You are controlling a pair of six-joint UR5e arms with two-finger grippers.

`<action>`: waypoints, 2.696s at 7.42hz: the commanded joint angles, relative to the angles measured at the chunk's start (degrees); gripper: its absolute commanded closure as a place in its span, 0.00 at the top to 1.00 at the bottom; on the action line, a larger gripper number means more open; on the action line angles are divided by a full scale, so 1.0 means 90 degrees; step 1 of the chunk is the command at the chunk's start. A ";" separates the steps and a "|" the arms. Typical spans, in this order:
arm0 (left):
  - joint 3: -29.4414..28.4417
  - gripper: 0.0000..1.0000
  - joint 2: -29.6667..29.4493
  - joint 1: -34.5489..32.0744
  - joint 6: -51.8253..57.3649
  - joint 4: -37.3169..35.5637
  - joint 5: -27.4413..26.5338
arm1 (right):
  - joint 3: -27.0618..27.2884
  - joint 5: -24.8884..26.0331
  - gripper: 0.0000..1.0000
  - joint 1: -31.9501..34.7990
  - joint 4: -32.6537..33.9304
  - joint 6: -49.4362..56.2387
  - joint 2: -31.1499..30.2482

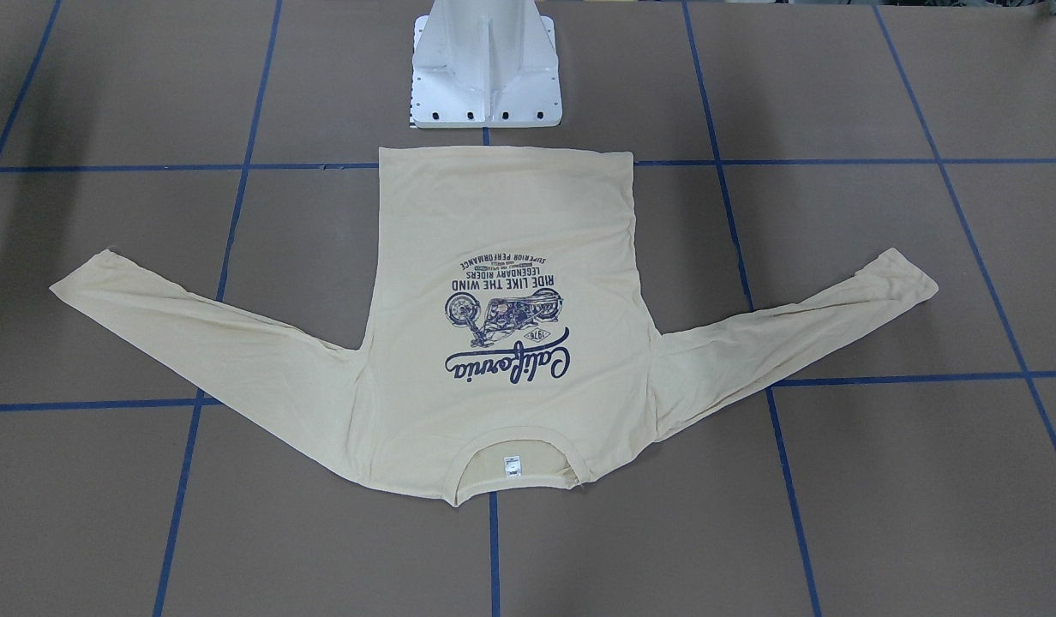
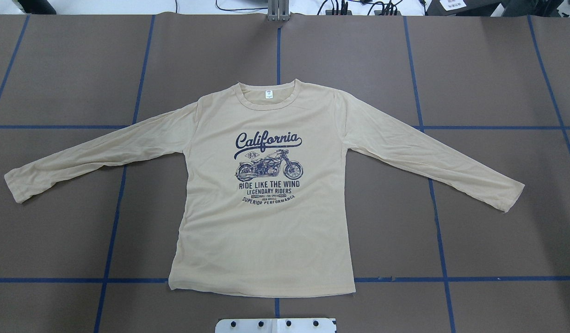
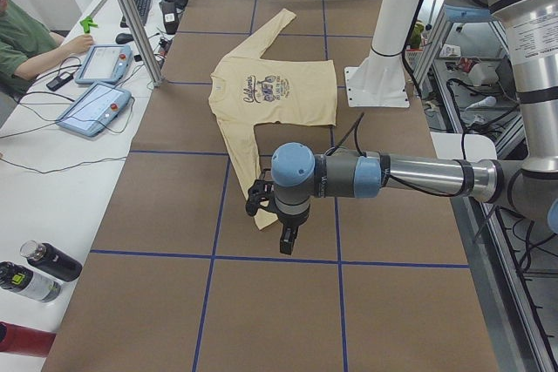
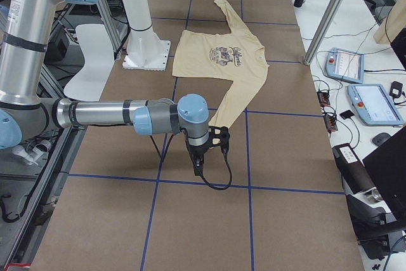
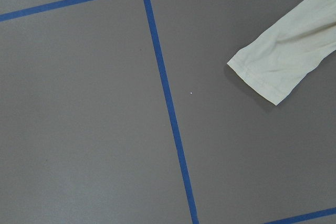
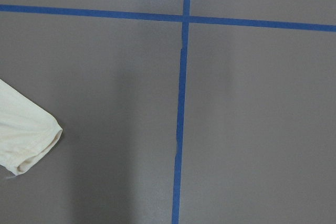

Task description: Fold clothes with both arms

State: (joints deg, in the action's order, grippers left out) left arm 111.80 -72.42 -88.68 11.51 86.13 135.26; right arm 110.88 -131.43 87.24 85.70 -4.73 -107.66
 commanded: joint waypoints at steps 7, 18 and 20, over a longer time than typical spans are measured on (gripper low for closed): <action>0.0498 1.00 -0.0399 0.0000 0.0000 0.0068 -0.0342 | 0.0092 -0.0132 1.00 -0.0131 -0.0398 -0.0420 0.0156; 0.0449 1.00 -0.1182 0.0029 0.0000 0.0127 -0.0371 | -0.1742 0.1713 0.47 -0.3736 -0.5967 -0.5783 0.0330; 0.0449 1.00 -0.1182 0.0029 -0.0010 0.0127 -0.0371 | -0.2162 0.1820 0.45 -0.3785 -0.5977 -0.5754 0.0604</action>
State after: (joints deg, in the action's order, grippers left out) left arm 115.84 -83.06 -88.42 11.45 87.28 131.92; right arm 93.63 -115.53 53.47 32.05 -56.64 -103.60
